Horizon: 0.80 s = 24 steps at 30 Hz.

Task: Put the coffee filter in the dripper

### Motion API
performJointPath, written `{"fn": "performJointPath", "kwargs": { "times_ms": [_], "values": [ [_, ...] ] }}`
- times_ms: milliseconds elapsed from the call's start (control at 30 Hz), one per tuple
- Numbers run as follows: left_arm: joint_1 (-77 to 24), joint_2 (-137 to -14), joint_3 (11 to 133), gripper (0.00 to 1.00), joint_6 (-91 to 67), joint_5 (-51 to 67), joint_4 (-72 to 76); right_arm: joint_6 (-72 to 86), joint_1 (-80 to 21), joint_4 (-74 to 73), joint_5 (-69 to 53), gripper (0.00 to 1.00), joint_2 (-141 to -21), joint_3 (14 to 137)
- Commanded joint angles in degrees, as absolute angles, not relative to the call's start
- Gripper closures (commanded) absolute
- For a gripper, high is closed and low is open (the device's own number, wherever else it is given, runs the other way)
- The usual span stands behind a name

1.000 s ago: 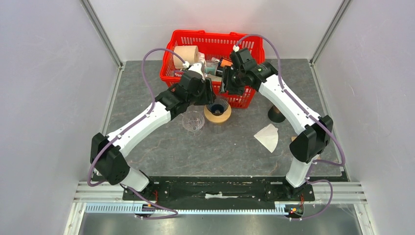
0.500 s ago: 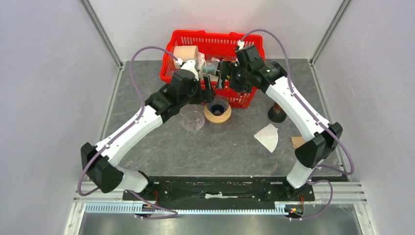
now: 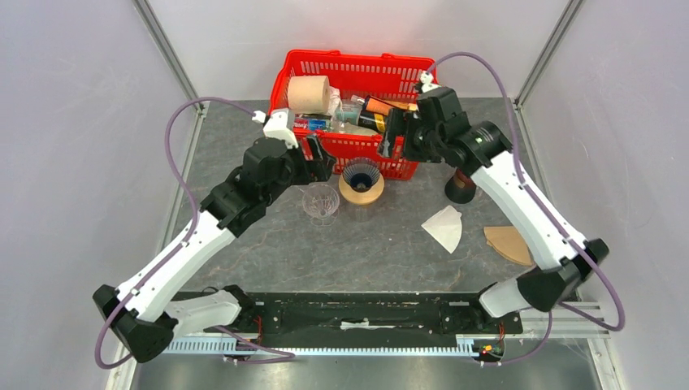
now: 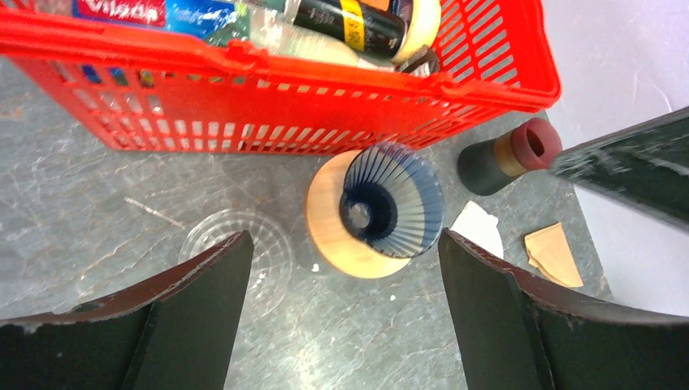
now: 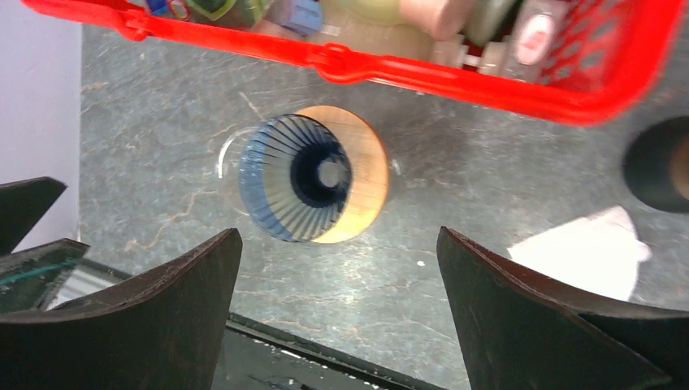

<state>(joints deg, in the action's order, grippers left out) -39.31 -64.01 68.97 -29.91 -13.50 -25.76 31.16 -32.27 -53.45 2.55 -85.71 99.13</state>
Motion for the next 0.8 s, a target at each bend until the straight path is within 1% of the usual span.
{"fn": "performJointPath", "kwargs": {
  "times_ms": [0,133,333,533,667,767],
  "values": [
    [-39.5,-58.5,63.4,0.09,-29.0,-17.4,-22.8,30.9,-32.2,-51.1,14.7,0.03,-77.3,93.1],
    [-39.5,-52.9,57.5,0.09,-29.8,-20.9,-21.3,32.8,-32.2,-50.2,25.7,0.03,-69.0,83.0],
    [-39.5,-47.1,50.2,0.09,-31.5,-23.9,-21.4,37.8,-31.8,-50.4,31.9,0.03,-60.7,68.8],
    [-39.5,-42.2,44.1,0.08,-30.8,-27.1,-20.1,41.0,-30.2,-51.2,29.0,0.03,-60.0,59.9],
    [-39.5,-41.3,43.6,0.08,-30.9,-28.4,-21.2,42.8,-28.0,-53.0,26.3,0.03,-64.7,57.3],
    [-39.5,-40.5,42.8,0.08,-30.7,-28.3,-20.7,42.9,-24.3,-53.0,24.1,0.03,-67.7,55.8]
  ]
}}
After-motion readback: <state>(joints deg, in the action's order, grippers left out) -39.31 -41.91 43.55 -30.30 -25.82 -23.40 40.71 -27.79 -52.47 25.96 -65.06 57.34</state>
